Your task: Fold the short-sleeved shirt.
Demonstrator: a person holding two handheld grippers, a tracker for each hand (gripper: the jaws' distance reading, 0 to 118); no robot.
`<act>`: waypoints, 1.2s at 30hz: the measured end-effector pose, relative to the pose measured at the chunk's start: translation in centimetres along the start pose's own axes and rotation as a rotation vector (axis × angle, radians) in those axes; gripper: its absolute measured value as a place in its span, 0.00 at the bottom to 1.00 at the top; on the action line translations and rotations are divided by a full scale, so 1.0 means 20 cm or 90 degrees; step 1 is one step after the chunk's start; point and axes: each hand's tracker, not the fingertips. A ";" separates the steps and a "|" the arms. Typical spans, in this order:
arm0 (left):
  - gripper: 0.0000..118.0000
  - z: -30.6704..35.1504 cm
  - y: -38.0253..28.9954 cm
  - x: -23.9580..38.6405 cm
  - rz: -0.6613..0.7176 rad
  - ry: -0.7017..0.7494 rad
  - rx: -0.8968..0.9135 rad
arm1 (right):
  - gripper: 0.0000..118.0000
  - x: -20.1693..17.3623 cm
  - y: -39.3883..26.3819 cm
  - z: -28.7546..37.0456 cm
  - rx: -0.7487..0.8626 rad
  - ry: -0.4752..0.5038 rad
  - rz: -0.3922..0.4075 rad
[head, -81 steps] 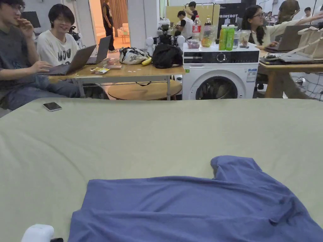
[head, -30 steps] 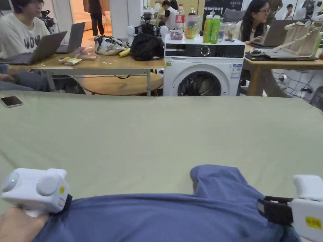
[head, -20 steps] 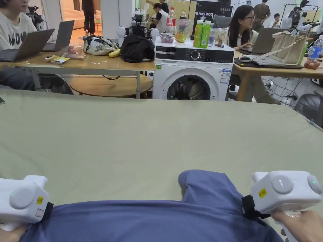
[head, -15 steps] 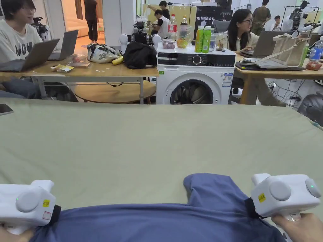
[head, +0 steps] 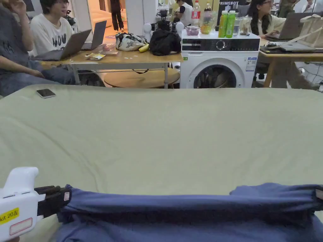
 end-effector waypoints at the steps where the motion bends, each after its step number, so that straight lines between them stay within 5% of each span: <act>1: 0.00 0.03 -0.06 -0.01 0.010 -0.006 -0.004 | 0.00 0.01 -0.08 0.04 -0.004 0.003 -0.010; 8: 0.00 -0.02 -0.31 -0.05 0.053 -0.030 -0.057 | 0.00 0.06 -0.42 -0.02 -0.061 0.010 -0.080; 9: 0.05 -0.04 -0.33 -0.05 0.052 -0.029 -0.057 | 0.01 0.06 -0.45 -0.04 -0.063 0.009 -0.079; 11: 0.37 -0.04 -0.34 -0.06 0.053 -0.019 -0.050 | 0.15 0.04 -0.48 -0.06 -0.059 -0.022 -0.064; 12: 0.57 -0.01 -0.35 -0.03 0.057 -0.015 -0.045 | 0.37 0.04 -0.49 -0.06 -0.053 -0.044 -0.054; 13: 0.59 0.02 -0.33 0.00 0.053 -0.004 -0.023 | 0.50 0.04 -0.48 -0.05 -0.041 -0.056 -0.045; 19: 0.59 0.05 -0.09 0.22 -0.046 0.018 0.074 | 0.52 -0.17 -0.28 0.05 0.086 -0.020 -0.003; 27: 0.59 -0.10 0.06 0.59 -0.054 -0.038 0.111 | 0.52 -0.61 -0.11 -0.05 0.133 0.048 0.054; 29: 0.53 -0.11 0.05 0.66 -0.056 -0.040 0.105 | 0.52 -0.68 -0.11 -0.07 0.117 0.068 0.080; 31: 0.34 -0.10 0.01 0.69 -0.064 -0.060 0.103 | 0.52 -0.74 -0.14 -0.08 0.108 0.087 0.082; 32: 0.25 -0.10 0.00 0.71 -0.067 -0.070 0.113 | 0.50 -0.75 -0.15 -0.08 0.109 0.092 0.080; 34: 0.01 -0.11 -0.03 0.72 -0.067 -0.066 0.115 | 0.22 -0.79 -0.16 -0.11 0.106 0.086 0.069; 36: 0.00 -0.11 -0.05 0.73 -0.067 -0.044 0.108 | 0.04 -0.80 -0.19 -0.12 0.107 0.094 0.057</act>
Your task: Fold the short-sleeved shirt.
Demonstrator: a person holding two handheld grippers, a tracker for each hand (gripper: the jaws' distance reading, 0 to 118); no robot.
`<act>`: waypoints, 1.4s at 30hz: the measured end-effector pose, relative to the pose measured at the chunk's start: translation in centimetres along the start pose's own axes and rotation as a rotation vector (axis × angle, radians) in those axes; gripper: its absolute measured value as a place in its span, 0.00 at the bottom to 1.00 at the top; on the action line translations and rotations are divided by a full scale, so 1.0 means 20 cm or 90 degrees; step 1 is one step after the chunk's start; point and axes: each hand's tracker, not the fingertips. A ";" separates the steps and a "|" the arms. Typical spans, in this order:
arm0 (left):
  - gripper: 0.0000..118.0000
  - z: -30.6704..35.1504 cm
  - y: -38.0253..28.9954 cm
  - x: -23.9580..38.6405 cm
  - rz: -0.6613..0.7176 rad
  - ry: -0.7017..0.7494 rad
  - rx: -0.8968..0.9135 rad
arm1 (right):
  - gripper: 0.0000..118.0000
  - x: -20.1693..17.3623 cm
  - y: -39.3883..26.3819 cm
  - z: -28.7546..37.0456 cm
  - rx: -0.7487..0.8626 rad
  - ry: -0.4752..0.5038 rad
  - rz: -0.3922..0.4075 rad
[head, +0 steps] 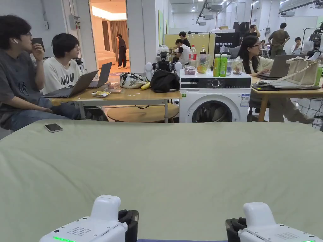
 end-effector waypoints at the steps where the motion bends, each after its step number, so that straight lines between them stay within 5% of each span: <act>1: 0.00 0.01 0.00 -0.01 0.002 -0.001 0.000 | 0.01 0.00 -0.01 -0.01 -0.003 0.002 -0.007; 6: 0.00 0.03 0.00 -0.06 0.012 0.004 -0.002 | 0.00 -0.01 -0.04 -0.05 -0.018 -0.025 0.001; 11: 0.00 0.11 0.00 -0.35 0.168 -0.011 -0.008 | 0.00 0.00 -0.05 -0.01 -0.018 -0.020 0.011; 12: 0.05 0.12 -0.02 -0.45 0.207 -0.003 -0.017 | 0.00 0.02 -0.06 0.00 -0.017 -0.020 0.010; 15: 0.53 0.21 -0.15 -0.75 0.332 -0.049 -0.005 | 0.00 0.08 -0.08 0.03 -0.018 -0.003 -0.016; 19: 0.57 0.22 -0.34 -1.02 0.453 -0.017 -0.057 | 0.00 0.12 -0.13 0.05 -0.024 0.017 -0.050; 27: 0.56 -0.02 -0.60 -1.08 0.659 -0.116 -0.058 | 0.00 0.12 -0.14 0.09 -0.032 0.035 -0.063; 29: 0.46 -0.09 -0.61 -1.01 0.690 -0.140 -0.067 | 0.00 0.13 -0.14 0.10 -0.030 0.034 -0.071; 32: 0.05 -0.16 -0.61 -0.93 0.671 -0.122 -0.075 | 0.00 0.16 -0.14 0.10 -0.035 0.031 -0.079; 39: 0.01 0.10 -0.31 -1.04 0.619 -0.090 0.046 | 0.00 0.26 -0.18 0.17 -0.034 0.002 -0.100; 42: 0.01 0.23 -0.06 -1.03 0.481 0.014 0.045 | 0.00 0.28 -0.18 0.18 -0.028 0.004 -0.121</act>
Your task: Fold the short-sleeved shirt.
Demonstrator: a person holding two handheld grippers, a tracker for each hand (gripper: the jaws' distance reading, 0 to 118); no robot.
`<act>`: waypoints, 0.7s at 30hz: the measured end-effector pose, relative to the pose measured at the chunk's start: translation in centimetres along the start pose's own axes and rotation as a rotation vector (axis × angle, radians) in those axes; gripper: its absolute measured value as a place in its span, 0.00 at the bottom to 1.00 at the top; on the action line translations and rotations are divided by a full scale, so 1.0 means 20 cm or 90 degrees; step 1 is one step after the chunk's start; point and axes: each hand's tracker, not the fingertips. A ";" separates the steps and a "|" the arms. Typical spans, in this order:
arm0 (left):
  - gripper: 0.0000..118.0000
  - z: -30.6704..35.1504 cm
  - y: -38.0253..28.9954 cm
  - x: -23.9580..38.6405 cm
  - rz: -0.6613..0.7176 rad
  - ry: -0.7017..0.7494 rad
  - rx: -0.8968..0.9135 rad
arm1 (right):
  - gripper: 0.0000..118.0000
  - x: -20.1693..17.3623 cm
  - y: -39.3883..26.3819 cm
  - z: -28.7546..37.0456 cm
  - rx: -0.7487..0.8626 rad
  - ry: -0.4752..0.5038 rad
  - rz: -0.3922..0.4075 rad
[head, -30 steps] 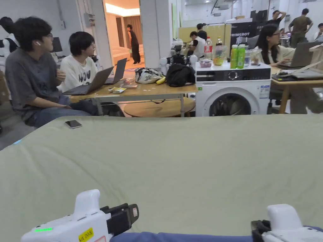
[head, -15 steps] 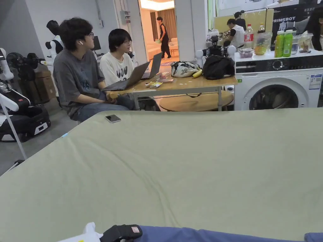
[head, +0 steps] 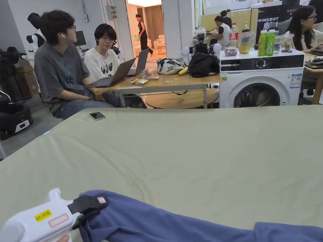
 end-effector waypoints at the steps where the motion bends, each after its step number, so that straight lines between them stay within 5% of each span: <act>1: 0.01 0.01 0.02 0.06 -0.042 0.023 -0.006 | 0.00 0.00 0.00 0.00 0.001 0.003 -0.003; 9: 0.01 -0.41 -0.48 0.57 -0.231 -0.037 -0.150 | 0.00 -0.06 0.01 0.01 0.011 0.031 -0.012; 15: 0.03 -0.80 -0.84 0.69 -0.215 -0.088 -0.274 | 0.00 -0.03 -0.06 0.09 0.021 0.023 -0.037; 16: 0.12 -0.81 -0.85 0.70 -0.205 -0.130 -0.276 | 0.00 -0.02 -0.07 0.09 0.017 0.016 -0.036; 18: 0.51 -0.78 -0.82 0.77 -0.209 -0.130 -0.276 | 0.00 0.03 -0.08 0.07 0.003 0.009 -0.036; 21: 0.51 -0.73 -0.73 0.77 -0.222 -0.145 -0.251 | 0.00 0.09 -0.10 0.07 -0.002 0.005 -0.057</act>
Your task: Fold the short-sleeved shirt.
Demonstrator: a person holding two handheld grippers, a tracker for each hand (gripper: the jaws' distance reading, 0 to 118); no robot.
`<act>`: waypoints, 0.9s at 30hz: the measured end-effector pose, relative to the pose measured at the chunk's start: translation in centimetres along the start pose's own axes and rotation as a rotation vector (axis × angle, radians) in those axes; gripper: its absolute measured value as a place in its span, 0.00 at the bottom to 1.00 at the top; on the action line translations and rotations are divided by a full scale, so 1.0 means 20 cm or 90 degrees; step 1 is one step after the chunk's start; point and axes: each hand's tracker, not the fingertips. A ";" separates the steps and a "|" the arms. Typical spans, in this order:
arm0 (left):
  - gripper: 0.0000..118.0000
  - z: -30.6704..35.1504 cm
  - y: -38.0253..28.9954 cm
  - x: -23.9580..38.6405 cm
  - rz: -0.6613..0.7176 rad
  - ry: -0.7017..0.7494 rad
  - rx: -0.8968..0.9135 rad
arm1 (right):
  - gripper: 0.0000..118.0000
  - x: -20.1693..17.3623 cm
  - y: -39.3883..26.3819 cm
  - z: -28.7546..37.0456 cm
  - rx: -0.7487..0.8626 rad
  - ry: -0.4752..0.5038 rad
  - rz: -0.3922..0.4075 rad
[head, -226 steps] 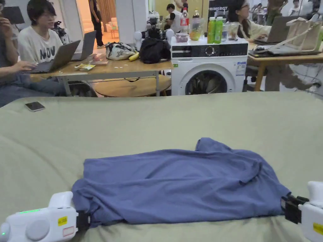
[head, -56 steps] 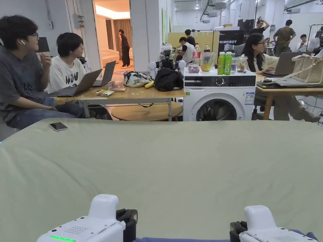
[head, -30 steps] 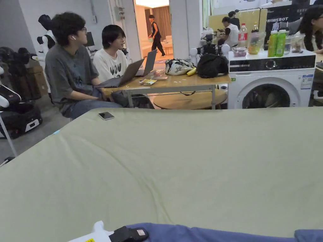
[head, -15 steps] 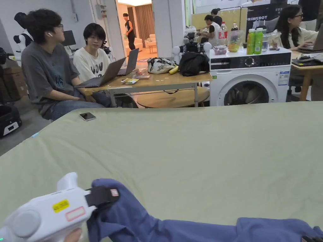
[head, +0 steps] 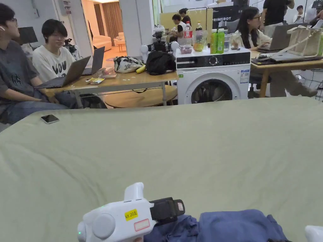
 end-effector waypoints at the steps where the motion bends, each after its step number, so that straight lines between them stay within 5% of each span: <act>1: 0.45 0.04 0.02 0.00 0.002 0.000 0.016 | 0.00 0.01 0.00 0.00 0.002 0.004 -0.010; 3: 0.09 0.06 0.01 -0.04 0.012 0.028 0.027 | 0.00 0.03 0.00 0.00 0.006 0.005 -0.022; 4: 0.04 0.04 -0.01 -0.06 0.023 0.045 0.029 | 0.00 0.03 0.00 0.00 0.006 0.004 -0.025; 7: 0.04 -0.09 -0.11 -0.10 0.059 0.016 -0.054 | 0.00 0.02 0.00 0.00 0.002 0.004 -0.025; 11: 0.04 -0.35 -0.28 -0.07 -0.024 0.041 -0.197 | 0.00 0.00 -0.01 0.00 -0.006 0.005 -0.018; 14: 0.03 -0.29 -0.21 -0.09 0.069 0.009 -0.157 | 0.00 -0.01 -0.02 0.01 -0.012 0.000 -0.009; 18: 0.04 0.01 -0.10 -0.15 0.032 0.000 -0.053 | 0.00 -0.02 -0.03 -0.02 -0.022 0.007 -0.016; 20: 0.17 0.20 -0.05 -0.27 0.091 -0.023 -0.005 | 0.00 -0.03 -0.02 -0.04 -0.024 0.017 -0.013; 21: 0.39 0.30 -0.03 -0.36 0.137 -0.026 0.005 | 0.00 -0.05 -0.01 -0.05 -0.028 0.024 -0.007; 23: 0.59 0.45 -0.03 -0.51 0.210 0.000 0.037 | 0.00 -0.08 -0.01 -0.07 -0.032 0.028 0.012; 27: 0.60 0.54 -0.12 -0.73 0.318 0.049 0.054 | 0.00 -0.12 -0.01 -0.08 -0.039 0.045 0.012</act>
